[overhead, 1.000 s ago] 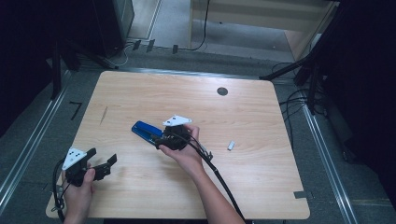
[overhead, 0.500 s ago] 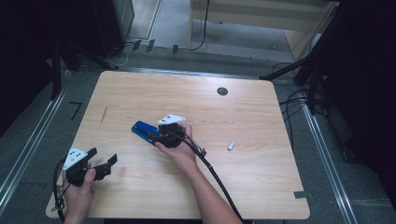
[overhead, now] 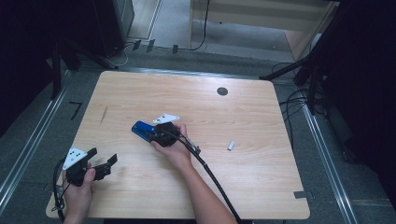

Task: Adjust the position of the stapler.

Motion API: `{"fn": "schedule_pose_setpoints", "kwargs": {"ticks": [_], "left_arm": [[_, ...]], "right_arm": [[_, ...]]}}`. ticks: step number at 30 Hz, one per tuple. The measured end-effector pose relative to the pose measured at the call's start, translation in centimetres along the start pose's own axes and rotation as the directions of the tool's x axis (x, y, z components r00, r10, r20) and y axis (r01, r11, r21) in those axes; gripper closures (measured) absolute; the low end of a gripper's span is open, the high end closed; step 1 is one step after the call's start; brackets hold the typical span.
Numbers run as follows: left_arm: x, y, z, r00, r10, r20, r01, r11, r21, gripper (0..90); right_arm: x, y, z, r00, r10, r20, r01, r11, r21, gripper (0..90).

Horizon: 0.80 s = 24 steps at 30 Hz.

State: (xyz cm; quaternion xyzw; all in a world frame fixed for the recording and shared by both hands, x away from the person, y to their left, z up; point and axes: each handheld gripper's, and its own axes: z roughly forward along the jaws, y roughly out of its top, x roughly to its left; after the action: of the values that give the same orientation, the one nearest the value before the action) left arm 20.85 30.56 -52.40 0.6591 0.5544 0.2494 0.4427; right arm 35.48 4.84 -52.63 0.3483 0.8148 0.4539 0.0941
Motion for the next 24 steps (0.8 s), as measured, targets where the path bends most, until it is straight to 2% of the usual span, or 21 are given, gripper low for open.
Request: {"fn": "schedule_pose_setpoints", "kwargs": {"ticks": [5, 6, 8, 11, 17, 24], "left_arm": [[0.0, 0.0, 0.0, 1.0, 0.0, -0.001, 0.0, 1.0, 0.001, 13.3], [0.0, 0.0, 0.0, 1.0, -0.001, -0.001, 0.001, 1.0, 0.001, 13.3], [0.0, 0.0, 0.0, 1.0, -0.001, 0.0, 0.001, 1.0, 0.001, 13.3], [0.0, 0.0, 0.0, 1.0, -0.002, -0.001, 0.002, 1.0, 0.002, 13.3], [0.1, 0.0, 0.0, 1.0, -0.005, -0.002, 0.005, 1.0, -0.002, 13.3], [0.1, 0.0, 0.1, 1.0, -0.006, -0.001, 0.006, 1.0, -0.002, 13.3]], "right_arm": [[-0.1, 0.0, 0.0, 0.9998, -0.012, -0.018, 0.012, 0.9999, 0.0, 62.5], [0.1, -0.1, 0.0, 0.9989, -0.045, -0.013, 0.045, 0.999, 0.005, 65.8], [0.3, -0.1, -0.1, 0.9981, -0.061, -0.002, 0.061, 0.9981, 0.008, 66.6], [0.3, -0.1, -0.2, 0.9983, -0.058, -0.003, 0.058, 0.9983, 0.009, 66.9], [0.6, -0.2, -0.6, 0.9971, -0.075, 0.007, 0.075, 0.997, 0.02, 67.3], [0.6, -0.6, -1.5, 0.9944, -0.106, -0.003, 0.106, 0.994, 0.029, 67.5]]}}
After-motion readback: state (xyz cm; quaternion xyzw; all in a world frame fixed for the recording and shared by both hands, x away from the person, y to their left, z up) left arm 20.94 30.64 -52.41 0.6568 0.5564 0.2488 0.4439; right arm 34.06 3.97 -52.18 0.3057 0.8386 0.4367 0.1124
